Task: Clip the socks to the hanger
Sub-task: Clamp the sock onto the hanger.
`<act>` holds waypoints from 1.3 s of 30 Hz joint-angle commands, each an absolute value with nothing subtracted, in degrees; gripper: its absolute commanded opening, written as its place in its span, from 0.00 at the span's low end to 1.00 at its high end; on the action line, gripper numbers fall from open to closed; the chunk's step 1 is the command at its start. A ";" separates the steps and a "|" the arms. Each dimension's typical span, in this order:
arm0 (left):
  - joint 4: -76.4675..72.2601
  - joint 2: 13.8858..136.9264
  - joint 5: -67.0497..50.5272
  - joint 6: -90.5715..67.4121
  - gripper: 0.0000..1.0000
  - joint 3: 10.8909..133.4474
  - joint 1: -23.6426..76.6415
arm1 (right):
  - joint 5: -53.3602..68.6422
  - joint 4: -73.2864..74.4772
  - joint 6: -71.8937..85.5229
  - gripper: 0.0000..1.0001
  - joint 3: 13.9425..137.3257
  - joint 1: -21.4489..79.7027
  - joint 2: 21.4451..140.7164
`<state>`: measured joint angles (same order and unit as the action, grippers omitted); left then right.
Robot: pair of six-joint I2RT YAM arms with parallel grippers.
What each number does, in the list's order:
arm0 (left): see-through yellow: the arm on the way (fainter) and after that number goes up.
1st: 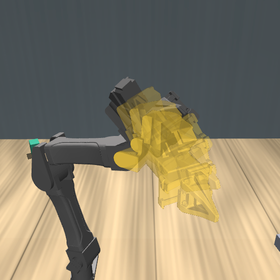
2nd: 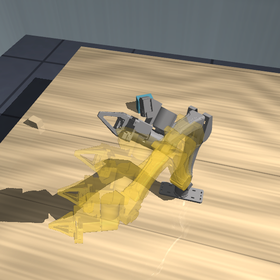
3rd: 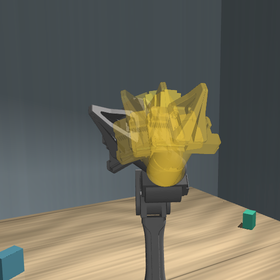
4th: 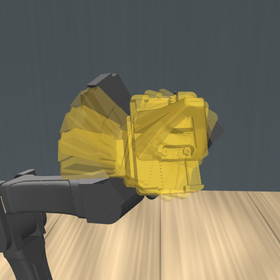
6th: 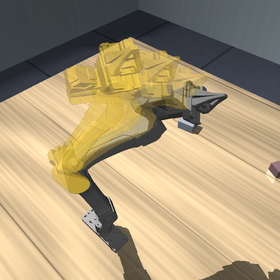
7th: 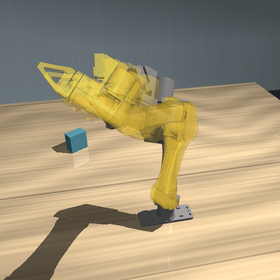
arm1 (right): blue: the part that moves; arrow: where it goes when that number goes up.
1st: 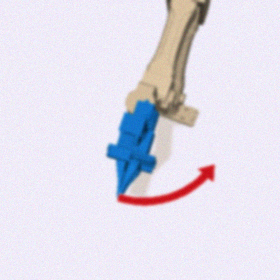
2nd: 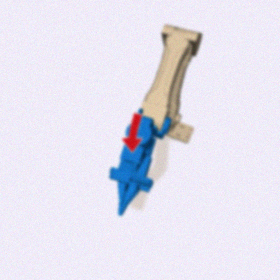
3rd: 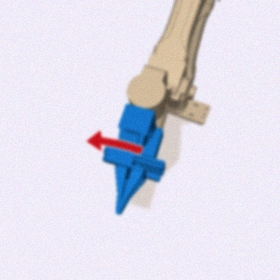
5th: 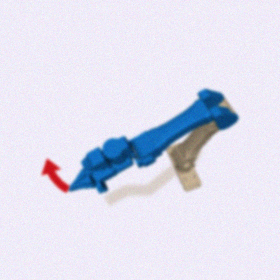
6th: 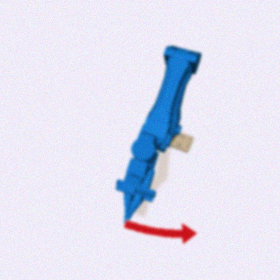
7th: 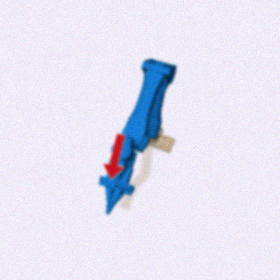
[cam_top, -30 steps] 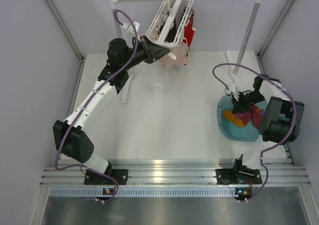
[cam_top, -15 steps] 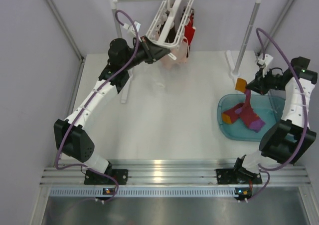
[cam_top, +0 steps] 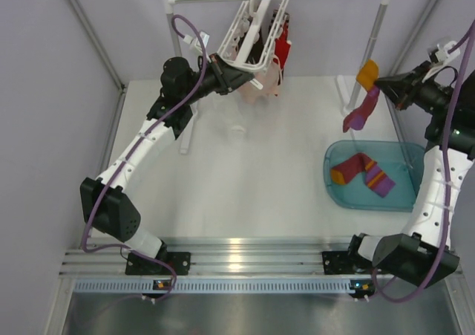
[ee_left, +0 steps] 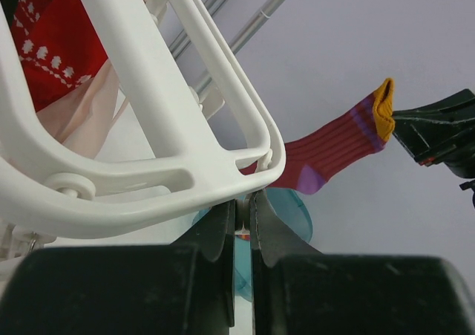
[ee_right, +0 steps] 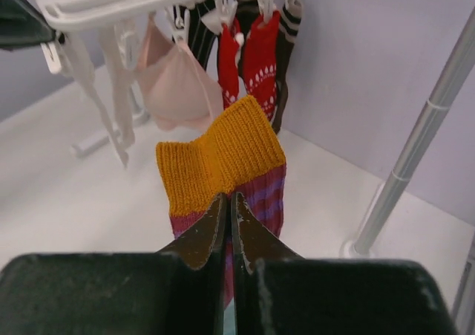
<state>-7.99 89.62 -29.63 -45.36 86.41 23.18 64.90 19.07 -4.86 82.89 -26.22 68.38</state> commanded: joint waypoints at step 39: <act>-16.70 90.97 -30.50 -51.24 0.00 87.10 21.97 | 44.82 -18.98 12.48 0.00 71.36 16.00 78.83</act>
<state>-12.49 90.80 -31.94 -50.96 86.39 22.59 44.88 -15.03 13.08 67.57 14.70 78.56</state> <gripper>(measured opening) 0.073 0.007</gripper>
